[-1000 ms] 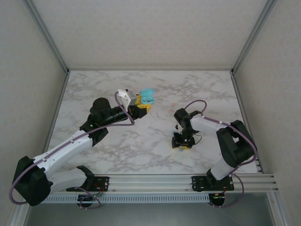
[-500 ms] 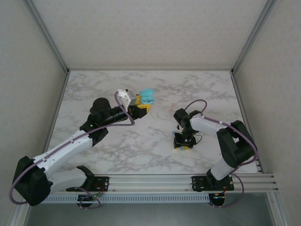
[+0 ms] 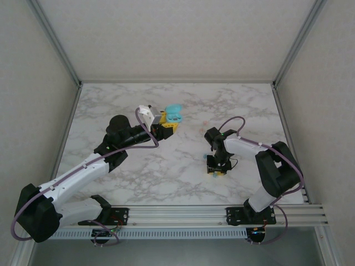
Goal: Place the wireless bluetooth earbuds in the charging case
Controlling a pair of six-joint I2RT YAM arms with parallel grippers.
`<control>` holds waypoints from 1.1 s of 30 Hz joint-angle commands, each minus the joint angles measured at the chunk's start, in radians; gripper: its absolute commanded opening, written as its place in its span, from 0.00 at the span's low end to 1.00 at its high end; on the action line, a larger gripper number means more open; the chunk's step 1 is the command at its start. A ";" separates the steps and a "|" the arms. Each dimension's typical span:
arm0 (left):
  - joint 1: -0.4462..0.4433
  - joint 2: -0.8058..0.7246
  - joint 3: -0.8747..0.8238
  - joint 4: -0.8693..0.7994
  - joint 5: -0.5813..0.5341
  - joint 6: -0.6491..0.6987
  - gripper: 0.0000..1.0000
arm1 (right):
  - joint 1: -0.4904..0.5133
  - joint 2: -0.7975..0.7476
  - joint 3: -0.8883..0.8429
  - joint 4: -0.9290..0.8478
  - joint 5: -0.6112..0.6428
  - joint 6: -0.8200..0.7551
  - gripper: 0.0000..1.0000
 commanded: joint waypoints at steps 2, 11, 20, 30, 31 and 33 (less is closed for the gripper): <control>-0.003 -0.012 0.022 0.010 -0.007 0.012 0.23 | 0.011 0.028 0.024 -0.021 0.032 0.010 0.28; -0.003 -0.015 0.018 0.009 -0.010 0.011 0.23 | 0.016 0.037 0.026 -0.014 0.032 0.003 0.24; -0.003 -0.016 0.018 0.007 -0.014 0.012 0.23 | 0.017 0.025 0.021 -0.031 0.030 -0.002 0.15; 0.016 -0.021 0.019 -0.006 -0.031 0.024 0.23 | -0.029 -0.275 0.016 0.100 -0.349 0.044 0.14; 0.026 -0.021 0.019 -0.010 -0.029 0.027 0.22 | -0.050 -0.302 0.015 0.151 -0.443 0.056 0.14; 0.054 -0.020 0.013 0.003 -0.020 0.021 0.22 | -0.085 -0.333 0.023 0.233 -0.623 0.080 0.14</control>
